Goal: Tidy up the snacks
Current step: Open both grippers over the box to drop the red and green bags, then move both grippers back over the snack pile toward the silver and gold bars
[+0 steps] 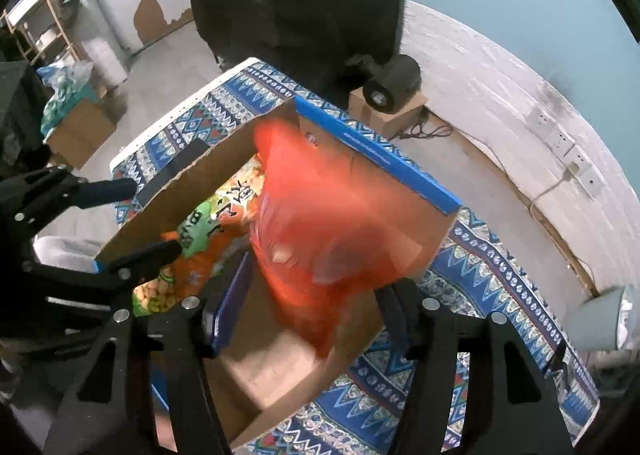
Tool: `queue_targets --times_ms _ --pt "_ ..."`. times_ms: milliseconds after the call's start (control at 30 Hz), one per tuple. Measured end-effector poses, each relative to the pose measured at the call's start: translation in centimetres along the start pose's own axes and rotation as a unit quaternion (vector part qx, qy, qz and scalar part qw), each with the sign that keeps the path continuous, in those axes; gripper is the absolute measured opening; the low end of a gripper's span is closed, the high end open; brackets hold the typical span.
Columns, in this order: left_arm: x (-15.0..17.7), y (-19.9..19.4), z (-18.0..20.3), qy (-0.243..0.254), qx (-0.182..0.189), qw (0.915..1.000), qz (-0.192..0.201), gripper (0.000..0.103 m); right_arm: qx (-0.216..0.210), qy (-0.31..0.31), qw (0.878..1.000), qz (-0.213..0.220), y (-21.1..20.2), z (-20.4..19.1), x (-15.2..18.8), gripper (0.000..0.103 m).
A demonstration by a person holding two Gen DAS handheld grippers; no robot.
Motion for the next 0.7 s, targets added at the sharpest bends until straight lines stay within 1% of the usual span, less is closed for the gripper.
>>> queue_targets --times_ms 67,100,333,467,600,700 --pt "-0.1 -0.2 0.3 0.003 0.003 1.0000 0.002 0.071 0.004 0.000 1.000 -0.002 0.0 0.2 0.0 0.068" --pt "-0.1 -0.2 0.4 0.004 0.003 1.0000 0.002 0.071 0.005 0.003 1.000 -0.003 -0.2 0.3 0.0 0.069" --pt "-0.3 -0.1 2.2 0.014 0.019 0.9997 -0.005 0.072 0.019 0.021 1.000 0.002 -1.6 1.3 0.5 0.070" --pt "-0.7 -0.4 3.5 0.027 0.024 0.9994 0.001 0.072 0.031 0.034 0.999 0.006 -2.8 2.4 1.1 0.073" --pt "-0.9 -0.5 5.1 0.032 0.036 0.9988 0.003 0.073 0.054 0.038 0.998 0.005 -4.0 3.8 2.2 0.073" --pt "-1.2 -0.6 6.3 0.041 0.043 0.9982 0.005 0.073 0.064 0.049 0.997 0.002 -4.9 4.9 3.5 0.073"
Point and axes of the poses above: each gripper's, at about its wrist camera, not at the fingertips, and y roughly the way its jaws point, z to its right, x to its underside, the point moved 4 cm from there along y, roughly the way its jaws point, and after that the axes turned 14 degrees about z, right-handed, at the moved point
